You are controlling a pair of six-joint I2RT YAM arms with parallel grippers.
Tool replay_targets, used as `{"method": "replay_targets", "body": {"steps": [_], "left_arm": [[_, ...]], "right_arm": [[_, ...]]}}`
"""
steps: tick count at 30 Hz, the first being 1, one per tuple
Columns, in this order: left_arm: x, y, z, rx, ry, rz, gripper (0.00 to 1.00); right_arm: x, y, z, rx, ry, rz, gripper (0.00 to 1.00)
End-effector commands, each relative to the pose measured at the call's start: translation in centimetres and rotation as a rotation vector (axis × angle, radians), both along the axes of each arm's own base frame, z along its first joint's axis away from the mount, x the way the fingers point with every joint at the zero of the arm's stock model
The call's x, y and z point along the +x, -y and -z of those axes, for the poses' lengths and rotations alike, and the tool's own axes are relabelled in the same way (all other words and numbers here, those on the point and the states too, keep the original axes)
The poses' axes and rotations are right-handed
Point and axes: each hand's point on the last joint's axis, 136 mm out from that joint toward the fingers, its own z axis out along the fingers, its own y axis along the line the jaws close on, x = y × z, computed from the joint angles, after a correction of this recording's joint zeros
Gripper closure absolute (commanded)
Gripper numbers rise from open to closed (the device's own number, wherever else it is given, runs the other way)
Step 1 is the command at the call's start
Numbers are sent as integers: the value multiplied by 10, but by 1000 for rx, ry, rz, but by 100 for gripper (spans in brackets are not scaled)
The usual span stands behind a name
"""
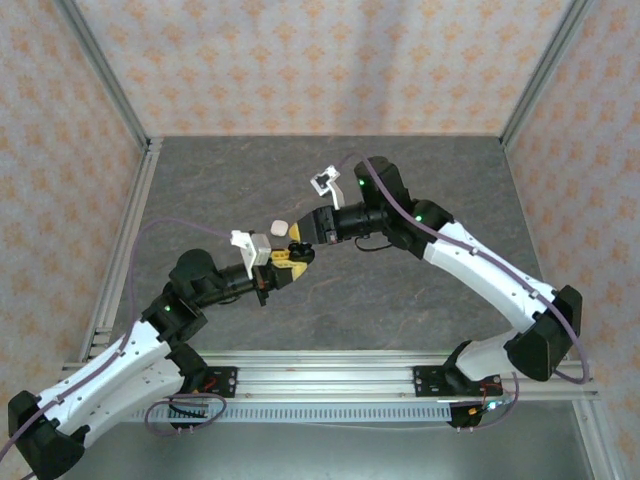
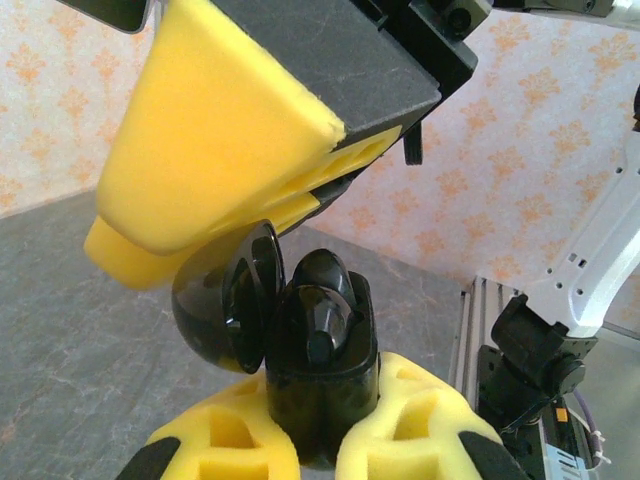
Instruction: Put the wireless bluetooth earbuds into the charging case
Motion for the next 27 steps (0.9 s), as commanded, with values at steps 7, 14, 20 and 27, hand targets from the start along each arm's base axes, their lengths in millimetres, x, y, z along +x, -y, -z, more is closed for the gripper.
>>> {"method": "replay_targets", "body": {"steps": [7, 14, 20, 27], "left_arm": [[9, -6, -19, -52, 40, -60, 100], [11, -6, -15, -44, 27, -71, 100], [18, -6, -4, 6, 0, -100, 100], [45, -1, 13, 55, -57, -160, 100]], "right_arm": [[-60, 15, -39, 116, 59, -188, 73], [-55, 31, -43, 86, 138, -102, 72], [-13, 68, -27, -69, 218, 184, 71], [42, 131, 24, -406, 256, 572, 64]]}}
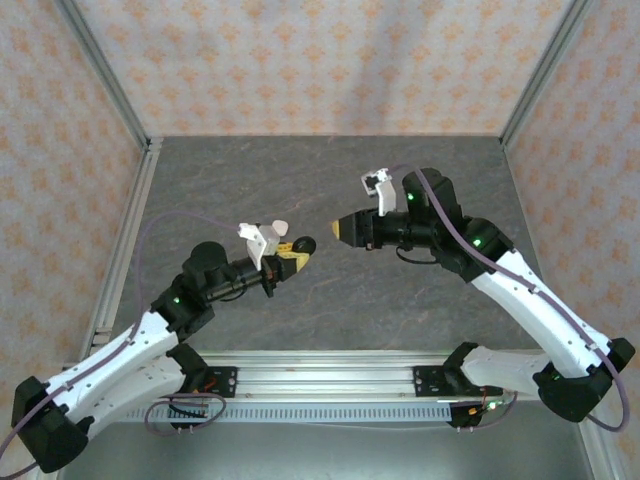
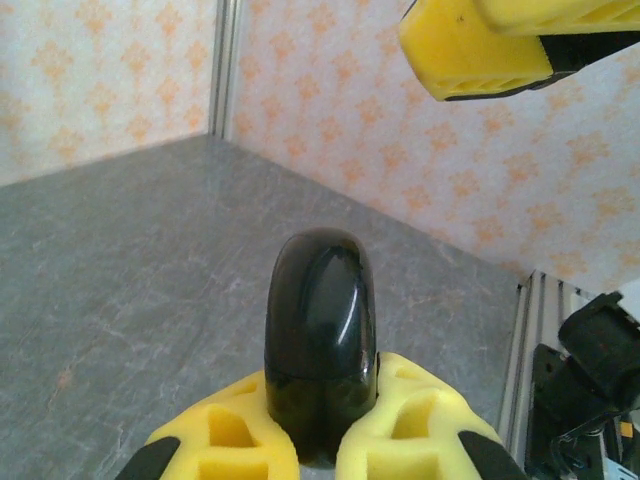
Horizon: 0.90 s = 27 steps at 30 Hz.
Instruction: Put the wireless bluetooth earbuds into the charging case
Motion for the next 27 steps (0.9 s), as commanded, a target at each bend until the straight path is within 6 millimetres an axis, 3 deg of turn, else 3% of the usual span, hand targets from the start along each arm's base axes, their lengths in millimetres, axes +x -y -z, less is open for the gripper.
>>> {"method": "replay_targets", "body": {"steps": [1, 4, 7, 11, 18, 25, 27], "left_arm": [[19, 2, -8, -2, 11, -49, 100], [33, 13, 8, 32, -50, -44, 100], [45, 25, 22, 49, -122, -34, 100], [61, 45, 51, 49, -259, -12, 100], [85, 101, 85, 69, -451, 41, 100], [120, 167, 132, 198, -658, 3, 99], [133, 187, 154, 212, -724, -14, 99]], "right_arm": [[32, 55, 42, -255, 20, 298, 63], [43, 87, 67, -390, 15, 448, 56], [47, 111, 88, -476, 2, 541, 45], [46, 140, 116, -578, -34, 640, 38], [34, 193, 159, -687, -105, 810, 24], [28, 216, 191, -655, -181, 869, 20], [27, 220, 197, -642, -205, 877, 19]]}}
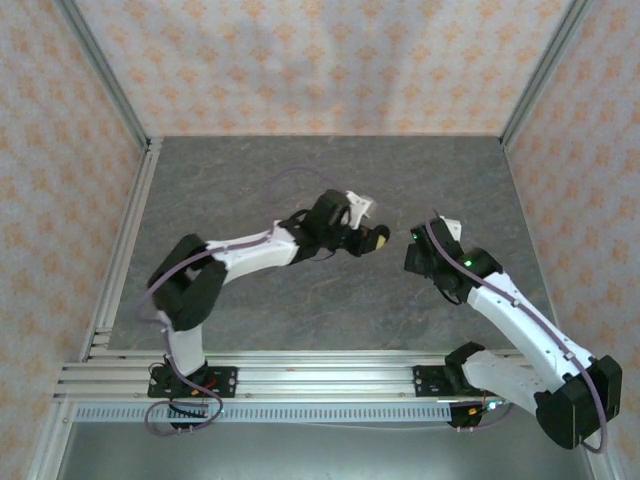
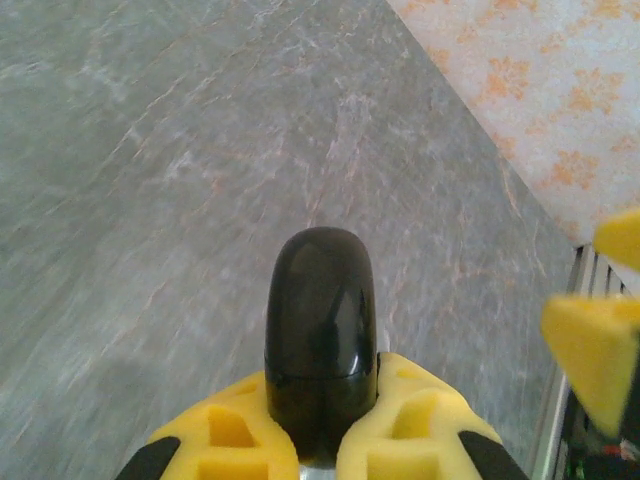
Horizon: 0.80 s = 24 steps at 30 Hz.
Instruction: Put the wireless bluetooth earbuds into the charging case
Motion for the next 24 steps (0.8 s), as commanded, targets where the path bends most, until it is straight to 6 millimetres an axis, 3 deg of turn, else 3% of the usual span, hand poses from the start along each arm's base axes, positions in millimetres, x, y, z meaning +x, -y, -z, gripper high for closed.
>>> {"method": "replay_targets", "body": {"steps": [1, 6, 11, 18, 24], "left_arm": [[12, 20, 32, 68, -139, -54, 98], [35, 62, 53, 145, -185, -31, 95], [53, 87, 78, 180, -228, -51, 94], [66, 90, 96, 231, -233, -99, 79], [65, 73, 75, 313, -148, -59, 59]], "right_arm": [[4, 8, 3, 29, 20, 46, 19], [0, 15, 8, 32, 20, 57, 17], [-5, 22, 5, 35, 61, 73, 15], [-7, 23, -10, 58, 115, 76, 14], [0, 29, -21, 13, 164, 74, 10]]}}
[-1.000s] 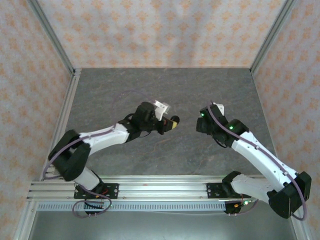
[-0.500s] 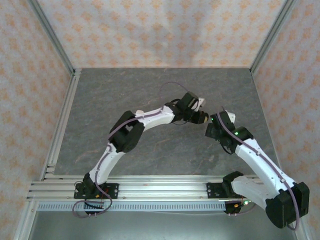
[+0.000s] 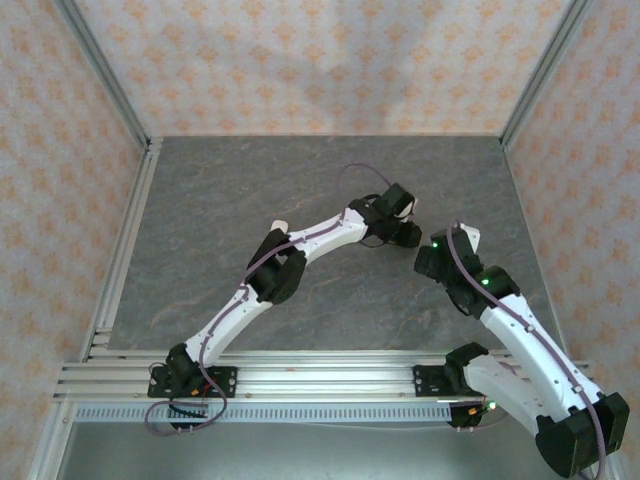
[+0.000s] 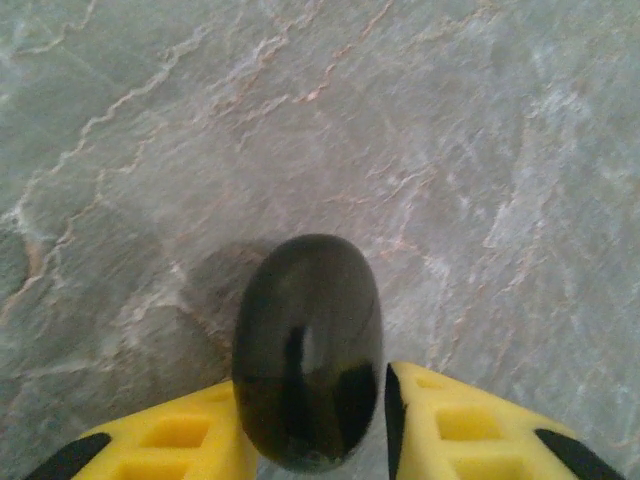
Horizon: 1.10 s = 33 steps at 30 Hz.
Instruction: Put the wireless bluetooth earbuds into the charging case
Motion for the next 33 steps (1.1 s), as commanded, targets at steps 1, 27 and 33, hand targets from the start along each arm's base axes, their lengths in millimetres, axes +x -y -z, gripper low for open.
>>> {"method": "replay_targets", "body": {"steps": [1, 27, 33], "left_arm": [[0, -19, -33, 78, 71, 44, 56], [-1, -416, -128, 554, 569, -505, 0], [-11, -474, -102, 629, 584, -687, 0]], "right_arm": [[10, 7, -13, -44, 62, 9, 9], [115, 66, 4, -326, 451, 159, 0], [113, 83, 7, -324, 590, 241, 0]]}}
